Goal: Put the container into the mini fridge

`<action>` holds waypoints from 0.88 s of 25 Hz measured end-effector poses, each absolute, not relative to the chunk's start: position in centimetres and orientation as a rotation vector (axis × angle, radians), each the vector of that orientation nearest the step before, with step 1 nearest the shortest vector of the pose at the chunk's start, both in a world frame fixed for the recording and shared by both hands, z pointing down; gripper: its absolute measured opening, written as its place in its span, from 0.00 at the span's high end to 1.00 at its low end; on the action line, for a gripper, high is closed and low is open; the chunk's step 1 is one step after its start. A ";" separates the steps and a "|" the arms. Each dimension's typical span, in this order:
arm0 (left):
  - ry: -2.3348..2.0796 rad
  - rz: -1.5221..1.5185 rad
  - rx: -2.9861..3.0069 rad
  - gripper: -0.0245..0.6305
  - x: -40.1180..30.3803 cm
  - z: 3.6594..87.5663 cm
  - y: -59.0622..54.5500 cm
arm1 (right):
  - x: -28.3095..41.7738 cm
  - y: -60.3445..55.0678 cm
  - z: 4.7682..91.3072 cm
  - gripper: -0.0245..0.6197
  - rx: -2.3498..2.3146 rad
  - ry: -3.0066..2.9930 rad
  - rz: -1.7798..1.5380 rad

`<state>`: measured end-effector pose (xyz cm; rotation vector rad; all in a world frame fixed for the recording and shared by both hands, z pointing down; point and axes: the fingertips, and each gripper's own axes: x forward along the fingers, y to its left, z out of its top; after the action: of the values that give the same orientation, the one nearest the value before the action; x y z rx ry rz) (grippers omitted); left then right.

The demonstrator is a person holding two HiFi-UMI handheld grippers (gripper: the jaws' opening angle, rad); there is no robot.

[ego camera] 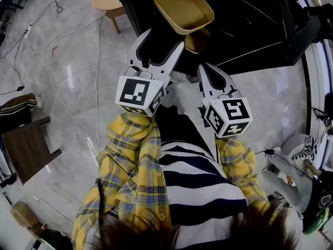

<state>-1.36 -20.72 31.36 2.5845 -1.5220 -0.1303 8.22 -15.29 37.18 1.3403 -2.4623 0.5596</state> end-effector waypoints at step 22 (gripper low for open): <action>-1.490 0.196 2.757 0.48 1.8 33.0 -22.4 | 8.2 -17.8 37.3 0.92 1.453 -2.466 0.498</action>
<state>1.75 -22.38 32.99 2.7569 -1.4903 0.1957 8.15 -17.84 37.26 1.4527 -2.4656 0.4982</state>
